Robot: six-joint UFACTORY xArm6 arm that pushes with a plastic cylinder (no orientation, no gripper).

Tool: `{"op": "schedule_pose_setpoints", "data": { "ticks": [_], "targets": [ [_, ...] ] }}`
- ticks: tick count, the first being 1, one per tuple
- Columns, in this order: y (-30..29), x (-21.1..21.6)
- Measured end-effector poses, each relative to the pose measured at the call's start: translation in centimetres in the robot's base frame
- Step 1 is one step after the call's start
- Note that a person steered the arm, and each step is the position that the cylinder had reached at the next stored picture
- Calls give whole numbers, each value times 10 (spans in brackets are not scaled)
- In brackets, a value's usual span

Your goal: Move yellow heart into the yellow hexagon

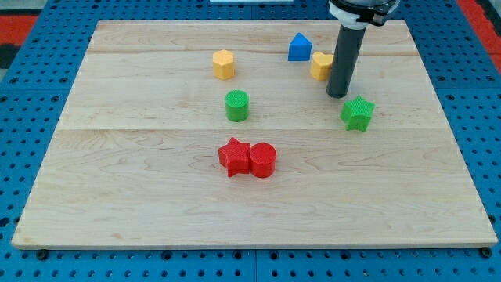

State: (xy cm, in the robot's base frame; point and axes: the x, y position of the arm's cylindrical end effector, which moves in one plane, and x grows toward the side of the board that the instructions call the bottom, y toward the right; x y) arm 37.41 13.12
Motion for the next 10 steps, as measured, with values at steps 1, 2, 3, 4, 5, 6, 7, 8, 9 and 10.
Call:
{"op": "schedule_pose_setpoints", "data": {
  "ticks": [1, 2, 3, 4, 5, 6, 7, 8, 9, 10],
  "targets": [
    [14, 3],
    [35, 2],
    [15, -25],
    [10, -63],
    [9, -80],
    [5, -80],
    [-9, -85],
    [-28, -104],
    [-71, -110],
    [-127, -110]
  ]
}}
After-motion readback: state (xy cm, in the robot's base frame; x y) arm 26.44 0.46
